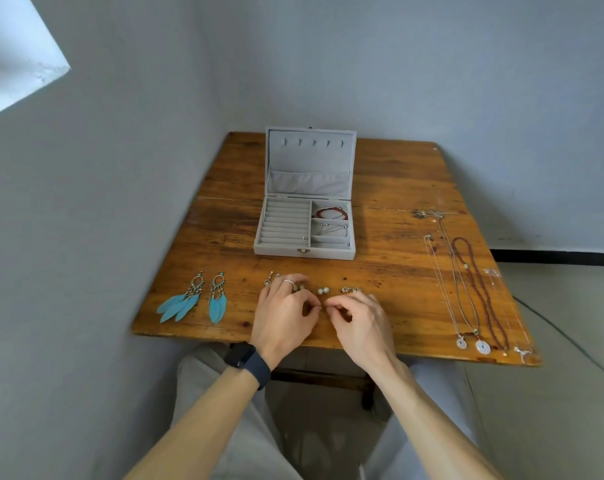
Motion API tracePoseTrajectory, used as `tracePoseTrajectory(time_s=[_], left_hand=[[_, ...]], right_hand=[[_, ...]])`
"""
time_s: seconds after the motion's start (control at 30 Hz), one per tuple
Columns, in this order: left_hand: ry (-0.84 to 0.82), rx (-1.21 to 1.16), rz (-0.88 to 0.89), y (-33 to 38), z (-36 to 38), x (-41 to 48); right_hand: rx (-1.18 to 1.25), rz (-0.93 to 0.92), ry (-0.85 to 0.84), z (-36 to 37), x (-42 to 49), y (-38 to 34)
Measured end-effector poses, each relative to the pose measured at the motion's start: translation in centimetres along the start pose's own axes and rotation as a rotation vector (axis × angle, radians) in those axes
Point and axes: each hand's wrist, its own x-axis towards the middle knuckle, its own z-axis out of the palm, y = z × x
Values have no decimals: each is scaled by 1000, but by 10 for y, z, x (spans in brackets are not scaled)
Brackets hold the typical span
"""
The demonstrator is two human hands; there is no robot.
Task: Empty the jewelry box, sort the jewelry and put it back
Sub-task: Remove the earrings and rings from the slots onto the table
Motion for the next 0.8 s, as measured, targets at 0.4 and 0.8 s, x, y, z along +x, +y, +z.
tracePoseTrajectory(time_s=[0.4,0.8], left_hand=[[-53,25,6,-1,-9,6],[-84,94,55,-3,-10,9]], right_hand=[[99,53,32,-1,-6,2],[-22,36,88,7,-5,-1]])
